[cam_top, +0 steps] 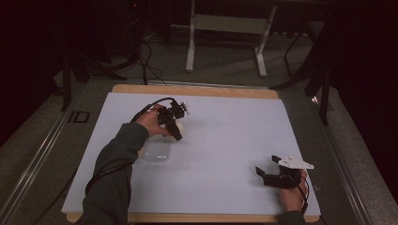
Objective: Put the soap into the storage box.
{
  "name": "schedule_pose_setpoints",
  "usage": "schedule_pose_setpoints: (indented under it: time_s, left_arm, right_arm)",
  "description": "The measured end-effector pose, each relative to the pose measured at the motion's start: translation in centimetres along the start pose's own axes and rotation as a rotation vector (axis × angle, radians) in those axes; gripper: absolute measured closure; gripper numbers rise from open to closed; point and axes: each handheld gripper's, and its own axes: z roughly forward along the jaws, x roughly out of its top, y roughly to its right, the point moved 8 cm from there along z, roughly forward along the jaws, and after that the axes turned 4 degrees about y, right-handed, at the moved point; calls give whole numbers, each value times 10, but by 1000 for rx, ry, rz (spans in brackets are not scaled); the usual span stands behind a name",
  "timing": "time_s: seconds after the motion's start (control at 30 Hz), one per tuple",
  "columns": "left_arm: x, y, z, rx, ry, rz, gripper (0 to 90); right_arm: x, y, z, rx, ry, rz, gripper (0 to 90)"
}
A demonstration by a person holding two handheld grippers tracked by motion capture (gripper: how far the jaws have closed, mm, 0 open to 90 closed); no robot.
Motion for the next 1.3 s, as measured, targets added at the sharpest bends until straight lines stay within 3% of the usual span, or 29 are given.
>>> schedule_pose_setpoints:
  time_s: [0.27, 0.53, 0.93, 1.3]
  left_arm:
    - [-9, 1, -11, -14, 15, 11, 233]
    - [-18, 2, -20, 2, 19, 31, 233]
    - [-40, -3, -27, 12, 15, 6, 233]
    - [-56, -5, -36, 20, 30, 7, 233]
  right_arm:
    - [0, 0, 0, 0, 1, 1, 139]
    - [0, 0, 0, -2, 1, 0, 139]
    - [0, 0, 0, -4, -1, -4, 139]
    - [0, 0, 0, -7, -2, -9, 139]
